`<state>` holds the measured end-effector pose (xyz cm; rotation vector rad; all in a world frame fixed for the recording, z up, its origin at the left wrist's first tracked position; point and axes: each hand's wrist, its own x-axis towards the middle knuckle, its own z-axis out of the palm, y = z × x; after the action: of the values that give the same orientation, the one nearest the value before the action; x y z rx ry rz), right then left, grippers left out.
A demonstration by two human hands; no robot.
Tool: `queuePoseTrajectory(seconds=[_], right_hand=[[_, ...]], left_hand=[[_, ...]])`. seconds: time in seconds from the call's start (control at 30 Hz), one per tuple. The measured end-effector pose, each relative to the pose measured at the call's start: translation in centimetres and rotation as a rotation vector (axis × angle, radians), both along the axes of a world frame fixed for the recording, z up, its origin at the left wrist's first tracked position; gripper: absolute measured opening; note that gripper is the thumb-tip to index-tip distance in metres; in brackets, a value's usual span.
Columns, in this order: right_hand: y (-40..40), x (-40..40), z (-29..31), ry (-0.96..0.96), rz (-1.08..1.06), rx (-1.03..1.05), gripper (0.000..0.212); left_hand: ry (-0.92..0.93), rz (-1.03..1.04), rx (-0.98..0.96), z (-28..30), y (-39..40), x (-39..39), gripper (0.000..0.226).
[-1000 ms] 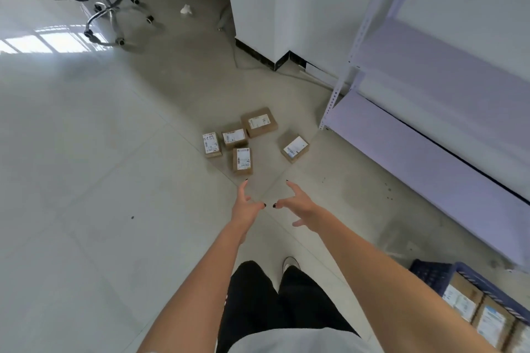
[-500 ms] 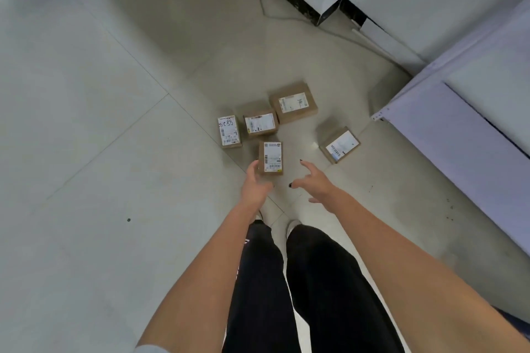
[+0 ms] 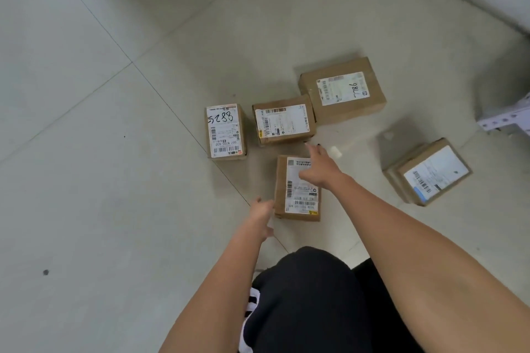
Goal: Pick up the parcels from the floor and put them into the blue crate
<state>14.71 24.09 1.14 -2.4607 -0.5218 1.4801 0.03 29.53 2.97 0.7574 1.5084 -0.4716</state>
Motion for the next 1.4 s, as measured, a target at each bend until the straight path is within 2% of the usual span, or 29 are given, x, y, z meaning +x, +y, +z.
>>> queuePoseTrajectory(seconds=[0.07, 0.13, 0.17, 0.23, 0.33, 0.53, 0.7, 0.83, 1.13, 1.27, 1.4], right_hand=[[0.6, -0.1, -1.7, -0.008, 0.091, -0.021, 0.085], [0.7, -0.4, -1.6, -0.007, 0.086, -0.038, 0.081], [0.5, -0.5, -0.8, -0.004, 0.061, -0.029, 0.079], [0.1, -0.7, 2.3, 0.010, 0.006, 0.019, 0.074], [-1.4, -0.9, 10.1, 0.038, -0.117, 0.078, 0.070], [-8.8, -2.2, 30.7, -0.007, -0.314, 0.090, 0.071], [-18.7, -4.7, 46.4, -0.028, -0.751, 0.119, 0.071], [-28.1, -7.3, 53.8, -0.080, -1.074, 0.132, 0.061], [-50.9, -16.6, 60.6, -0.161, -1.451, 0.295, 0.053], [-61.5, -22.1, 62.6, -0.249, -1.481, 0.307, 0.048], [-71.2, -26.9, 63.0, -0.281, -1.521, 0.269, 0.049]], left_hand=[[-0.049, 0.128, -0.149, -1.2, 0.0, 0.6, 0.015], [-0.110, 0.230, -0.187, -1.0, -0.1, 0.9, 0.016], [-0.121, 0.219, -0.130, -0.8, -0.2, 0.9, 0.014], [-0.118, 0.172, -0.009, 1.6, -0.1, 0.7, 0.027], [-0.117, 0.092, 0.105, 8.1, -0.6, 0.2, 0.045], [-0.170, -0.195, 0.313, 26.3, -3.7, 2.1, 0.053], [-0.317, -0.617, 0.473, 40.7, -10.8, 4.9, 0.057], [-0.478, -0.739, 0.460, 48.7, -19.1, 6.0, 0.073], [-0.776, -0.930, 0.377, 57.7, -42.2, 2.3, 0.075], [-0.864, -1.003, 0.442, 59.7, -52.8, -2.0, 0.071], [-0.842, -1.101, 0.439, 60.1, -62.7, -5.9, 0.057]])
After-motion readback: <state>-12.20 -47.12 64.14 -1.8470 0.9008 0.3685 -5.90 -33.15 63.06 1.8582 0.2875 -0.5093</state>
